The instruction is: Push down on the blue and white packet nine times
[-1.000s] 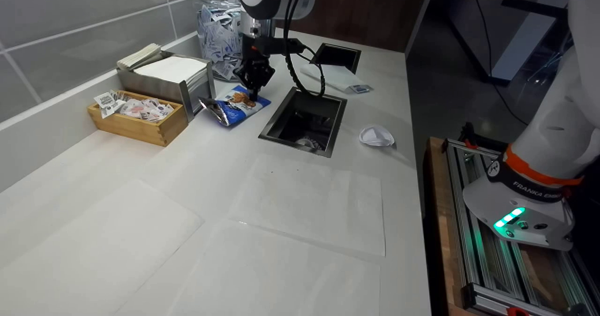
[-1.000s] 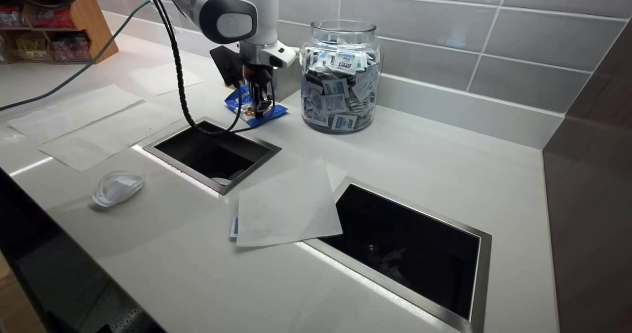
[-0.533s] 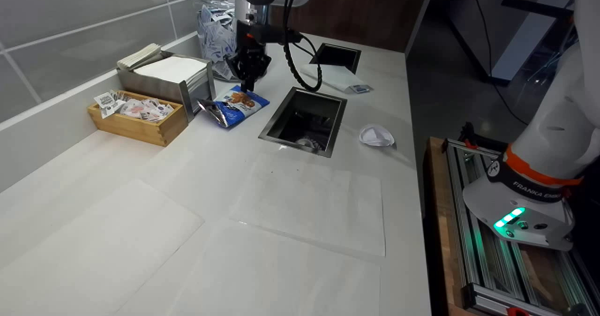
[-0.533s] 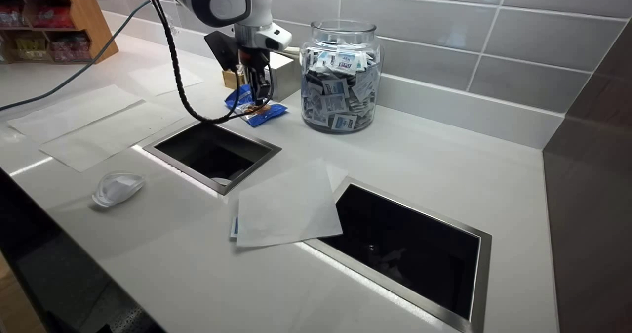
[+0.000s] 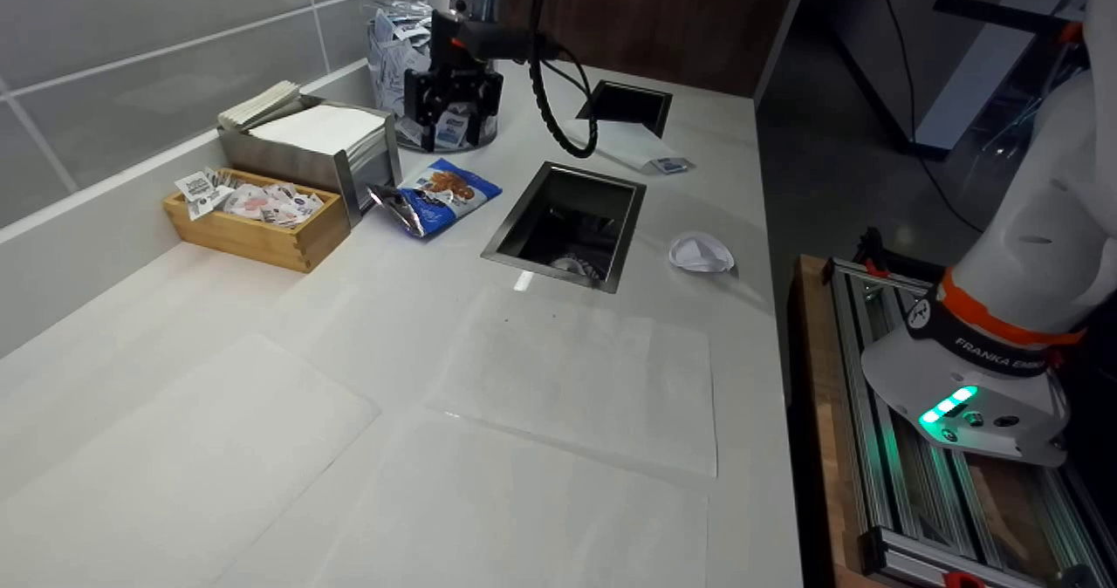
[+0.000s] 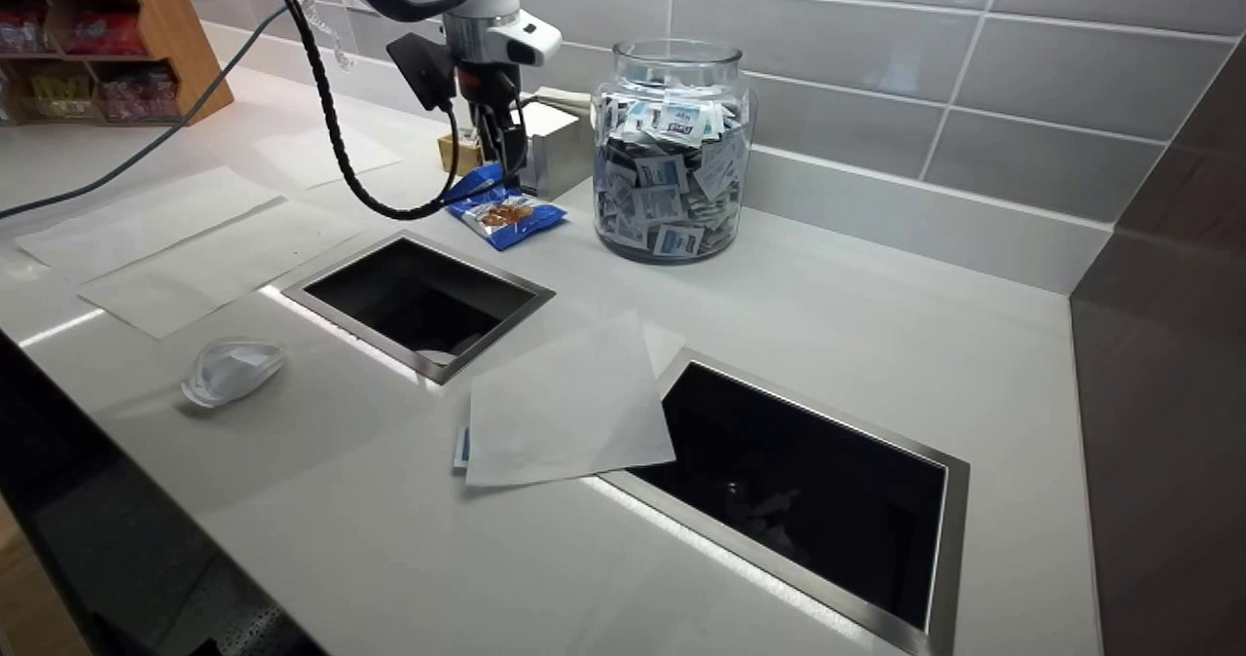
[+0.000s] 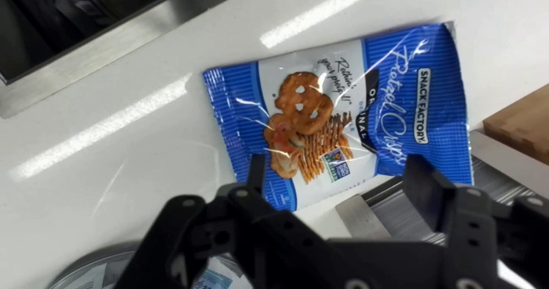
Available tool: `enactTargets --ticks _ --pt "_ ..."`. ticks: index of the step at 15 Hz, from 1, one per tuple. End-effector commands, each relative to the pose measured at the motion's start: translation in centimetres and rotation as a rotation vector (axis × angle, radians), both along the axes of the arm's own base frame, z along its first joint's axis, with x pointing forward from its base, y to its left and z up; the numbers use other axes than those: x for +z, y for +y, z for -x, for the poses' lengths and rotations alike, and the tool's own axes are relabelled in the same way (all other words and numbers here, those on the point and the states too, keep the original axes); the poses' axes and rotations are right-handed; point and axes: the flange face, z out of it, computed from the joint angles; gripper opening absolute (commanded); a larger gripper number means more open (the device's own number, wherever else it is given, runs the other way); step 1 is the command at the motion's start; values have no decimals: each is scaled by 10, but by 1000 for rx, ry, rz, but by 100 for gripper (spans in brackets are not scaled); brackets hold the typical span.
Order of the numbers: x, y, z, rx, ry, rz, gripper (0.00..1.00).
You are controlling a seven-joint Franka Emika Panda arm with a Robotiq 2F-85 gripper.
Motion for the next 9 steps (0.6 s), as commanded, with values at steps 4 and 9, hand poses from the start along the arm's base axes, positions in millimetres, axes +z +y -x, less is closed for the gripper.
enactTargets --ticks 4,9 --pt "9 12 16 -74 -65 69 100" --pt "12 18 26 -220 -130 69 100"
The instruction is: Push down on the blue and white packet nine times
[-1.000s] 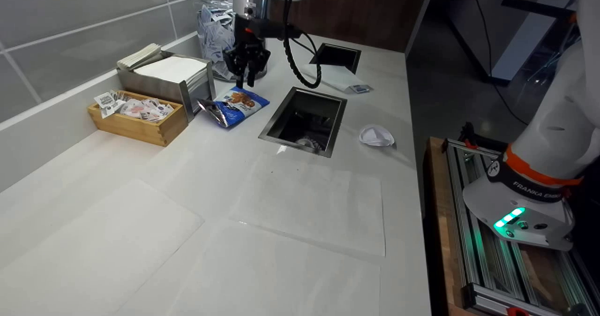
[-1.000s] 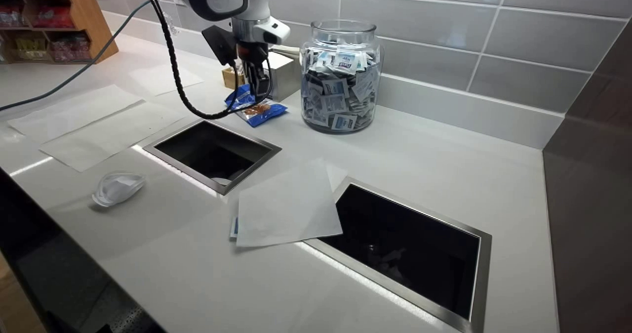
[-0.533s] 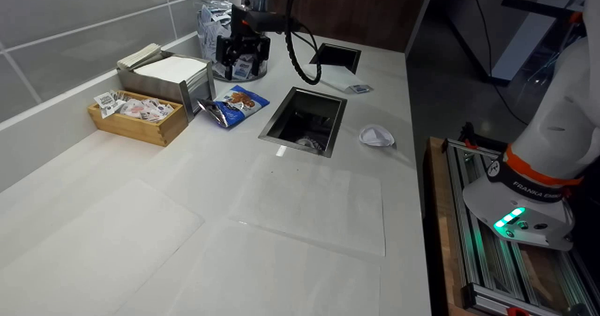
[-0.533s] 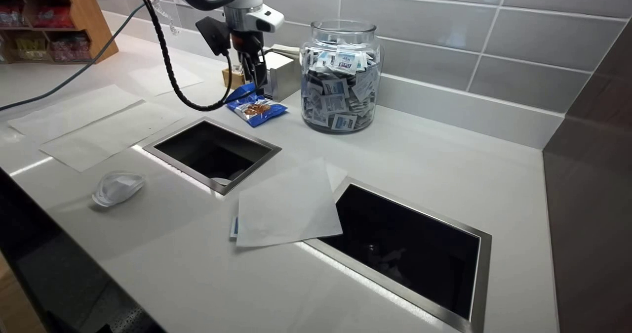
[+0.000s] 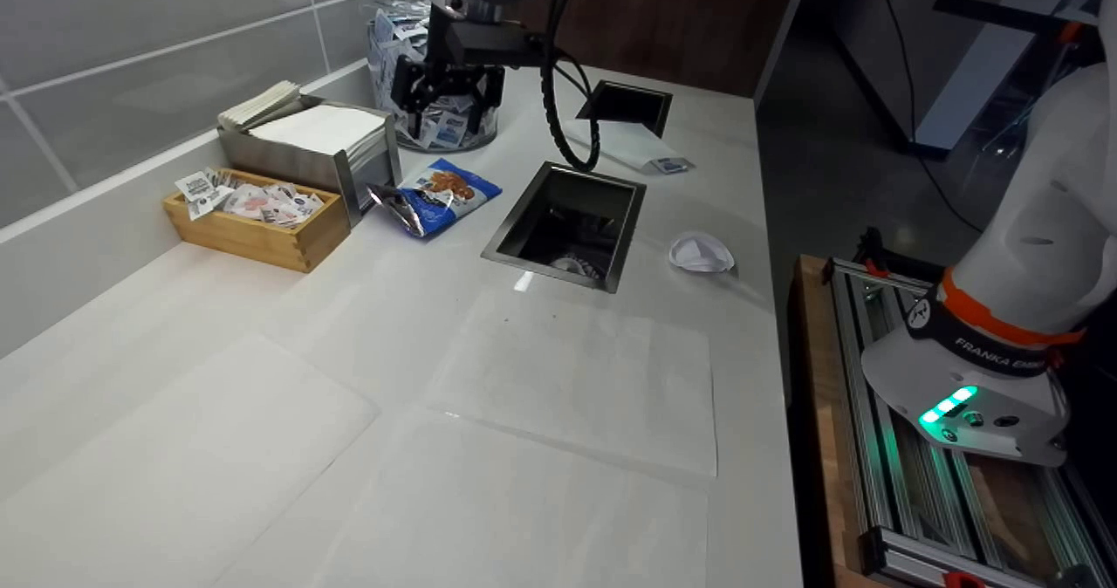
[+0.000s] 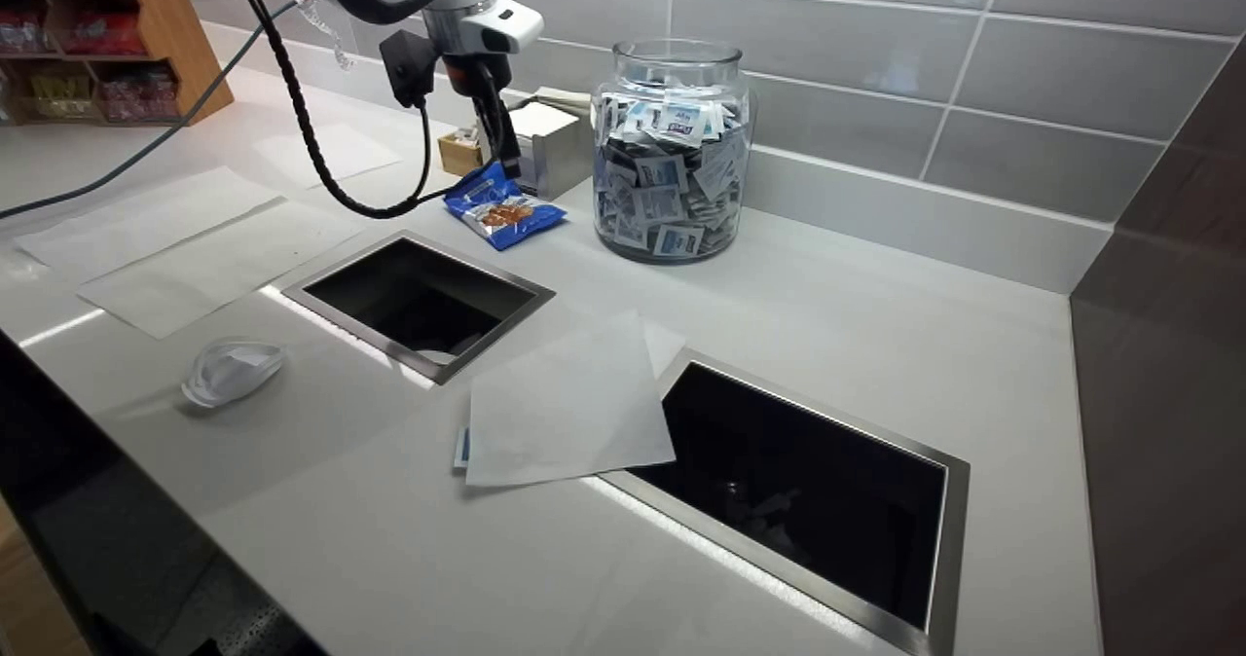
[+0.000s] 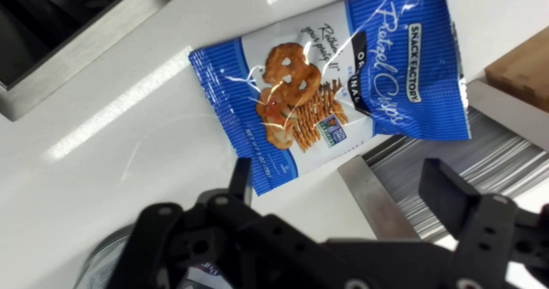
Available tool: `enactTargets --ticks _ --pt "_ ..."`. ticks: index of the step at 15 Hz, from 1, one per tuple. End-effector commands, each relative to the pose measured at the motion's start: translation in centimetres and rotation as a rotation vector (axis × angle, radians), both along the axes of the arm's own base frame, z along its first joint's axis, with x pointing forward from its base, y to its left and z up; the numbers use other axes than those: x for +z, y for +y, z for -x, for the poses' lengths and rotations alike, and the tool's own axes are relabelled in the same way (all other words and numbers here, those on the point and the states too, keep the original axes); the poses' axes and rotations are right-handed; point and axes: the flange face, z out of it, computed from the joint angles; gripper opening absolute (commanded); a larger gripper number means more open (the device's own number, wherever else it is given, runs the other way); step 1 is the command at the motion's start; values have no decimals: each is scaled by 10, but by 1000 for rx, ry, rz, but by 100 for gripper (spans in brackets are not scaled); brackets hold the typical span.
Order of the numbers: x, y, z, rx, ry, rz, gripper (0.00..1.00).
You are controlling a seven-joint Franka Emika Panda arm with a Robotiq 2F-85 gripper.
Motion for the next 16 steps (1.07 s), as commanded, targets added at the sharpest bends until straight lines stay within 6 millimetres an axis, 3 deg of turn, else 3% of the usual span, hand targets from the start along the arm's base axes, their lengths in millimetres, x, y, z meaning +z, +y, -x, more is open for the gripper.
enactTargets --ticks 1,4,5,16 --pt "4 4 20 -88 -26 35 100" --pt "10 8 28 -99 -22 74 100" --pt "5 4 12 -79 -14 45 100" --pt "7 4 12 -80 -17 48 100"
